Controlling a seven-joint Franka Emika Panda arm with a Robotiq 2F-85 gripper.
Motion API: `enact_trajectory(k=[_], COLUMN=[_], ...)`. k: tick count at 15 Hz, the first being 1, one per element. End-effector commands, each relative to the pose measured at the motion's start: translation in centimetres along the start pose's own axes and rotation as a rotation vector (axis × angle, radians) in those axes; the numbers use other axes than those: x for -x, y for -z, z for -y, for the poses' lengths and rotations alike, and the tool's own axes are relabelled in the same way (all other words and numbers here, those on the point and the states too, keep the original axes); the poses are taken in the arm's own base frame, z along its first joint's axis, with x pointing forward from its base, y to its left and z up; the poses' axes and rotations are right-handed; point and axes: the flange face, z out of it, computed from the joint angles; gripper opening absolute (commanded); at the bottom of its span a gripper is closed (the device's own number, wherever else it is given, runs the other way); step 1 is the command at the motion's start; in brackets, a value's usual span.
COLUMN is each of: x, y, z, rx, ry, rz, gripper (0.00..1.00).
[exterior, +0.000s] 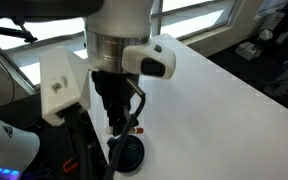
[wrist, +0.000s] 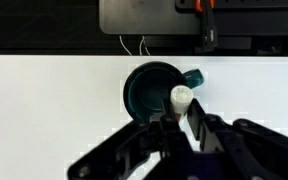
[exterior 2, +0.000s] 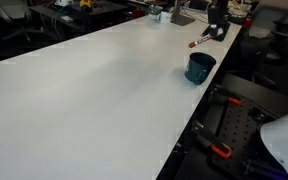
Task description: Remove the marker from the cup and put it on the table
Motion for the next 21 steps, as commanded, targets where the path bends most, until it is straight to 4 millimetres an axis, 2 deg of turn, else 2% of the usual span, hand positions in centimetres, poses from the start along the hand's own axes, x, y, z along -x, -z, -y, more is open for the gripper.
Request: enact_trajectory(k=[1, 3, 5, 6, 11, 16, 21], x=[2.0, 2.4, 2.9, 0.8, -2.7, -5.3, -6.6], y=[2.9, 3.8, 3.8, 5.5, 4.8, 0.4, -6.2], z=[2.3, 3.5, 5.0, 4.9, 7.9, 10.7, 11.5], rx=[0.024, 0.03, 0.036, 0.039, -0.017, -0.068, -0.065], ry=[0.049, 0.06, 0.072, 0.086, 0.129, 0.172, 0.198], rz=[-0.079, -0.127, -0.194, -0.226, -0.388, -0.378, -0.297], gripper=[0.05, 0.05, 0.05, 0.05, 0.05, 0.05, 0.05])
